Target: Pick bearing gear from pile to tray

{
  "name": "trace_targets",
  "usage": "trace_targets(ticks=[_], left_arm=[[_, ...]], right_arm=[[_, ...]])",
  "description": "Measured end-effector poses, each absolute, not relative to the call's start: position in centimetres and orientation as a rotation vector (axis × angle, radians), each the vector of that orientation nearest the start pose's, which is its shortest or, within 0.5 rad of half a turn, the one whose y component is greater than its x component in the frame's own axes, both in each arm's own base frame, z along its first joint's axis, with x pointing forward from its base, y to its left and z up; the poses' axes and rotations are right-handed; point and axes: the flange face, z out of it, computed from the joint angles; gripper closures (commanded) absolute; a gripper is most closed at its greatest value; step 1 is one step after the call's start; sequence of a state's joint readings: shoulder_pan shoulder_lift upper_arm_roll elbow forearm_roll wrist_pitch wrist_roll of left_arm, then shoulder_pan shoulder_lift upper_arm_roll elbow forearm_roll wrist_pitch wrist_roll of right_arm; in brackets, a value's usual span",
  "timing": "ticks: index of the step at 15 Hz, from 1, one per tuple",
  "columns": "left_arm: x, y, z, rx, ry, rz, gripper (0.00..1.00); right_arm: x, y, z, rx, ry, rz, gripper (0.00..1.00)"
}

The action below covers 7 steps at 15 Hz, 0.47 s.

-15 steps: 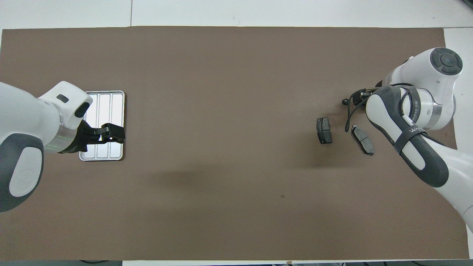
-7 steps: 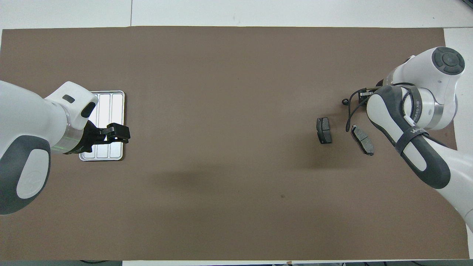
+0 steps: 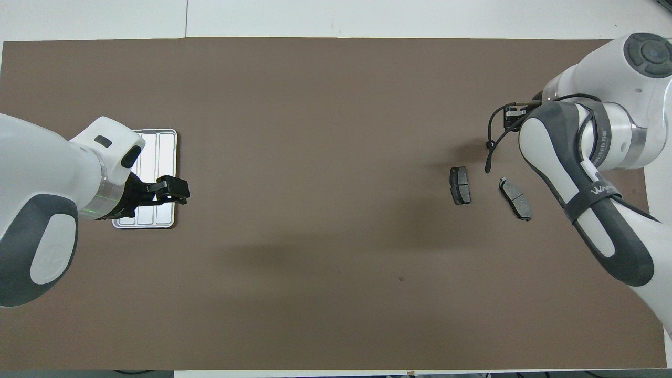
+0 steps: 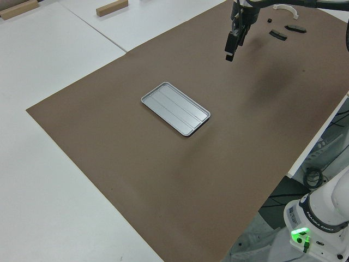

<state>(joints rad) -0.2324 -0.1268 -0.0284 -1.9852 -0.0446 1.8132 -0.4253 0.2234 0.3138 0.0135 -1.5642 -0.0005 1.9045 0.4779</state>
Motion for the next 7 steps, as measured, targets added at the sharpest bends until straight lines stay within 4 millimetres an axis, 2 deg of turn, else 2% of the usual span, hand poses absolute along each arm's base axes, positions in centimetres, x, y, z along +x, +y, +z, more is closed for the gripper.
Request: trace_targets(ticks=[2, 4, 7], left_arm=[[49.8, -13.7, 51.6, -3.150, -0.280, 0.087, 0.00], [49.9, -13.8, 51.7, -3.154, -0.282, 0.075, 0.00], [49.9, -14.0, 51.1, -3.155, -0.325, 0.056, 0.00]], right_arm=[[61.6, 22.3, 46.9, -3.087, 0.500, -0.025, 0.99], [59.1, 28.2, 46.6, -3.074, 0.576, -0.019, 0.99], [55.8, 34.4, 45.5, -3.050, 0.579, -0.033, 0.97]])
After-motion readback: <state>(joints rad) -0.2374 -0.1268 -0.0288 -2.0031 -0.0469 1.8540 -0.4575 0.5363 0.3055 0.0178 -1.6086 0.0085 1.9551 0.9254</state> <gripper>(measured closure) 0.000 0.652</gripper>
